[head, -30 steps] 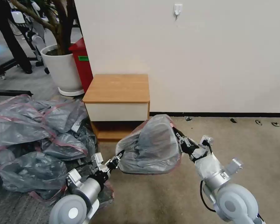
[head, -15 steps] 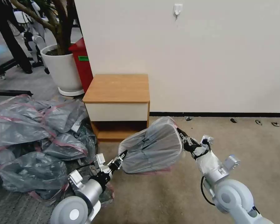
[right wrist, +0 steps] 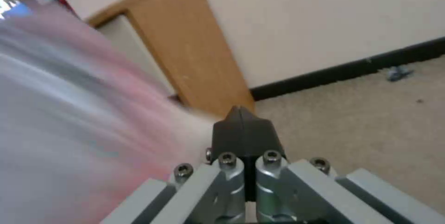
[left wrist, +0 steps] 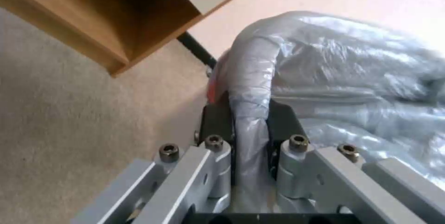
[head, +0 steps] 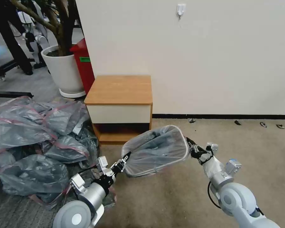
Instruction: Pick up the garbage bag from the table and place it over the trash can.
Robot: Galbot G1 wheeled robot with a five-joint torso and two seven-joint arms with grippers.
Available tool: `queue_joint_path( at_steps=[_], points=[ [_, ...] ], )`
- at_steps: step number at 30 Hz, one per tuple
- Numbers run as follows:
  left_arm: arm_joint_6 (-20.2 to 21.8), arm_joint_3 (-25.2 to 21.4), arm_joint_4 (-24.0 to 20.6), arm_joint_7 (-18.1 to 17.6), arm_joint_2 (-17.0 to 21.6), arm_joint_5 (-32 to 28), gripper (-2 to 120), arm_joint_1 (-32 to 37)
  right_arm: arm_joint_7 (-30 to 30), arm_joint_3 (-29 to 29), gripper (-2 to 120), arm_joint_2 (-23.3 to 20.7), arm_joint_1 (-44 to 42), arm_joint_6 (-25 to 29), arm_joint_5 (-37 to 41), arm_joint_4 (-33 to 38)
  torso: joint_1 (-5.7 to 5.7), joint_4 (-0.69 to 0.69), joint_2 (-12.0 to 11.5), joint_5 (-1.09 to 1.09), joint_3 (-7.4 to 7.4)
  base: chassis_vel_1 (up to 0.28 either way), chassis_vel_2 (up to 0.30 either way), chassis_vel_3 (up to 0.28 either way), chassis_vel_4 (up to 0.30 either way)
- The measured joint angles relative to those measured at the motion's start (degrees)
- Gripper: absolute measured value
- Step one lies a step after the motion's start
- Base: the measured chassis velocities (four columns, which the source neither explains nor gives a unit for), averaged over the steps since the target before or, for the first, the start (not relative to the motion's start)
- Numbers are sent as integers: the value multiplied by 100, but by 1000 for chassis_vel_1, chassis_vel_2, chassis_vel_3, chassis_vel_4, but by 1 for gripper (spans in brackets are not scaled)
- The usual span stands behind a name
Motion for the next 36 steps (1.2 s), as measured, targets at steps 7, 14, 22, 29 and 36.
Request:
queue_joint_path(
  at_steps=[7, 14, 22, 29, 36],
  points=[
    [-4, 16, -6, -2, -4, -3, 9, 0, -36, 16, 0, -15, -63, 19, -245, -71, 0, 0, 0, -1, 0, 0, 0, 0, 0],
    [-34, -14, 51, -286, -11, 183, 9, -73, -51, 76, 21, 63, -152, 112, -563, 91, 0, 0, 0, -1, 0, 0, 0, 0, 0],
    [-21, -126, 100, -790, 133, 697, 9, -145, 168, 371, 52, 352, -359, 540, -1730, 432, 0, -1, 0, -1, 0, 0, 0, 0, 0],
    [32, 12, 19, -955, 207, 1539, 9, -198, -41, 334, 72, 265, -431, 964, -2874, 1290, 0, 0, 0, -1, 0, 0, 0, 0, 0],
    [225, 415, -40, -748, 442, 3422, 9, -175, -468, -188, 43, -688, -336, 347, -4932, 2261, 0, 0, 0, 0, 0, 0, 0, 0, 0]
  ],
)
